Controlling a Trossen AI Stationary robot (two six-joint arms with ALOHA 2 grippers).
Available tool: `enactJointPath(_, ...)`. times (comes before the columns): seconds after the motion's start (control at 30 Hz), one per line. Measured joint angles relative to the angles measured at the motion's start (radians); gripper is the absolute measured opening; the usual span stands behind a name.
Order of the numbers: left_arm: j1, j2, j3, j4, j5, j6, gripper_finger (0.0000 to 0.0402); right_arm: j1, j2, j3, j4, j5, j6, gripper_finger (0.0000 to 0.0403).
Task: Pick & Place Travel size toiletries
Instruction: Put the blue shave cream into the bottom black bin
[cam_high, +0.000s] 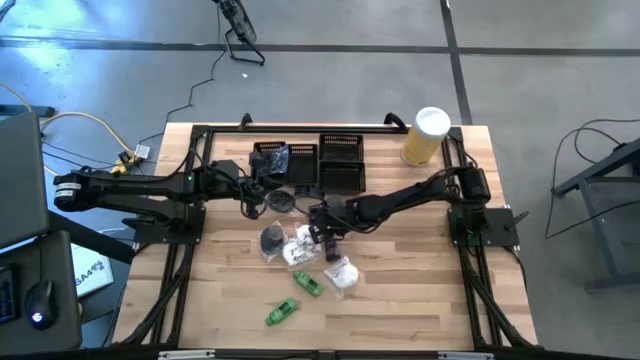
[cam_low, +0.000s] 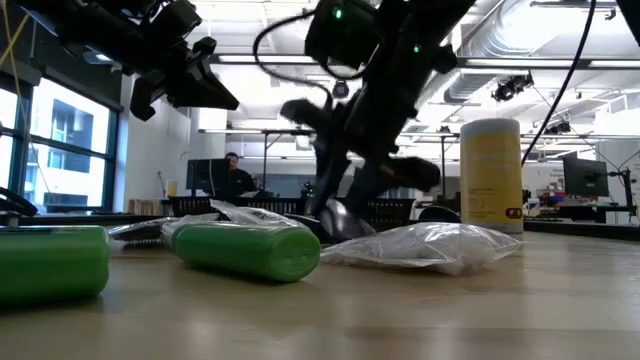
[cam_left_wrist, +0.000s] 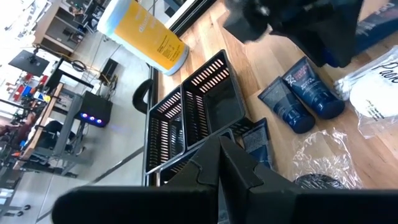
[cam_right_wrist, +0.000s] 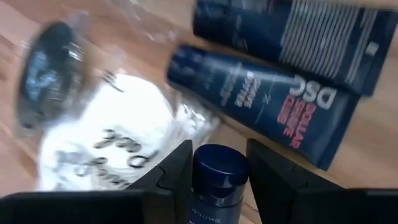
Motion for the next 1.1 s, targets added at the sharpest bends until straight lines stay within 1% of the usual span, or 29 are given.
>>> enactJointPath(0.17,0.000,0.000,0.000,0.001,0.000,0.003,0.0000,-0.004,-0.082,0.000,-0.003,0.062,-0.032,0.0130)
enactJointPath(0.37,0.000,0.000,0.000,0.002,0.000,0.004,0.0000,-0.040,-0.211,0.000,-0.001,0.197,-0.139,0.0121)
enactJointPath(0.47,0.000,0.000,0.000,0.009,0.000,0.006,0.0000,-0.067,-0.272,0.001,0.000,0.268,-0.250,0.0124)
enactJointPath(0.57,0.000,0.000,-0.001,0.023,-0.013,0.024,0.0000,-0.103,-0.318,0.000,-0.016,0.311,-0.404,0.0129)
enactJointPath(0.63,0.000,0.000,-0.001,0.025,-0.027,0.030,0.0000,-0.134,-0.338,0.001,-0.018,0.319,-0.509,0.0127)
enactJointPath(0.73,0.000,-0.001,-0.001,0.025,-0.042,0.029,0.0000,-0.192,-0.348,0.001,-0.048,0.318,-0.665,0.0121)
enactJointPath(0.87,0.000,-0.005,-0.001,0.027,-0.042,0.025,0.0000,-0.272,-0.332,0.000,-0.066,0.296,-0.835,0.0126)
enactJointPath(0.93,0.000,-0.005,-0.001,0.030,-0.042,0.018,0.0000,-0.312,-0.316,0.000,-0.063,0.254,-0.898,0.0129)
enactJointPath(1.03,0.000,-0.005,-0.001,0.042,-0.042,-0.001,0.0000,-0.365,-0.284,0.000,-0.062,0.137,-0.945,0.0125)
enactJointPath(1.1,0.000,-0.005,-0.001,0.061,-0.040,-0.007,0.0000,-0.386,-0.251,0.000,-0.053,0.108,-0.976,0.0121)
